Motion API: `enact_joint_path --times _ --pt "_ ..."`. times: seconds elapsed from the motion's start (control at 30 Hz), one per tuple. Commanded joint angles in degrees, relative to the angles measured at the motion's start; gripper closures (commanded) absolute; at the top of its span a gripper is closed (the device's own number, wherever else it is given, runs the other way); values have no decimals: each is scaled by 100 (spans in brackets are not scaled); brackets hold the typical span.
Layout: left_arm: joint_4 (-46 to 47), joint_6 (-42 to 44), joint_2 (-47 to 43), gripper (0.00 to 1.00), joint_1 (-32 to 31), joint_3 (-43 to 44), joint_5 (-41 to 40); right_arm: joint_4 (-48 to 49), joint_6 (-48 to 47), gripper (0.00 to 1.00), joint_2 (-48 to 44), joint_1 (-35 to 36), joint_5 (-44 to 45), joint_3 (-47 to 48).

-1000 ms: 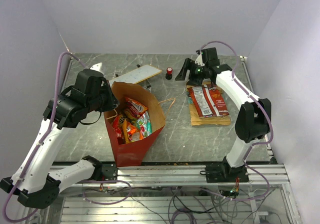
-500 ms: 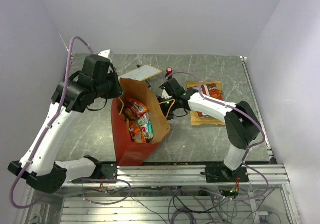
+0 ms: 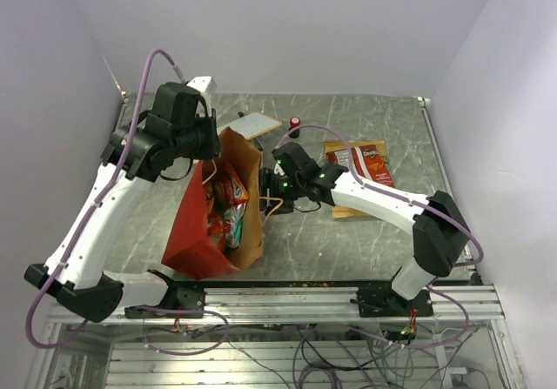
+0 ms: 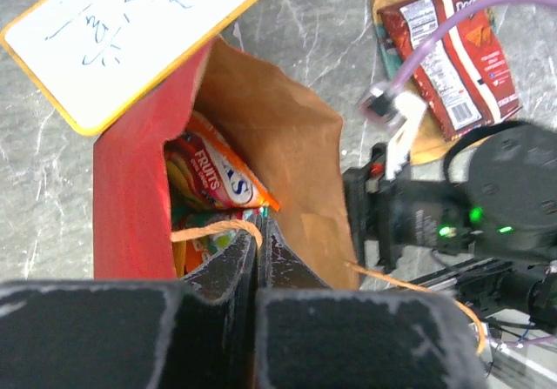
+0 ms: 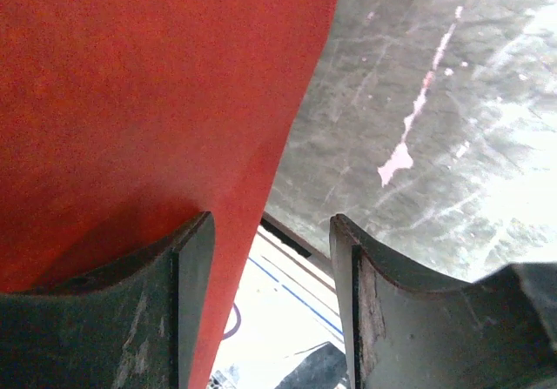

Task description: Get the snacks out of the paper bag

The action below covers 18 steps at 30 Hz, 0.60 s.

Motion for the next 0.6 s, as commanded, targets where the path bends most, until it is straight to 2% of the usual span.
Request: enact_joint_path --times 0.0,0.17,0.33,0.47,0.57 --pt "449 97 -757 93 29 -594 224 -748 -192 44 -534 -25 749 37" --pt "506 -440 -1453 93 31 -1300 454 -2121 -1086 42 -1034 -325 1816 565" --pt "501 -829 -1646 93 30 -1382 510 -2998 -2097 39 -1226 -537 2396 1819" --pt "369 -900 -1509 93 29 -1200 402 -2891 -2506 40 -1023 -435 1954 2668" --pt "183 -953 -1372 93 36 -1092 255 -2030 -2411 41 -1015 -163 1345 2392"
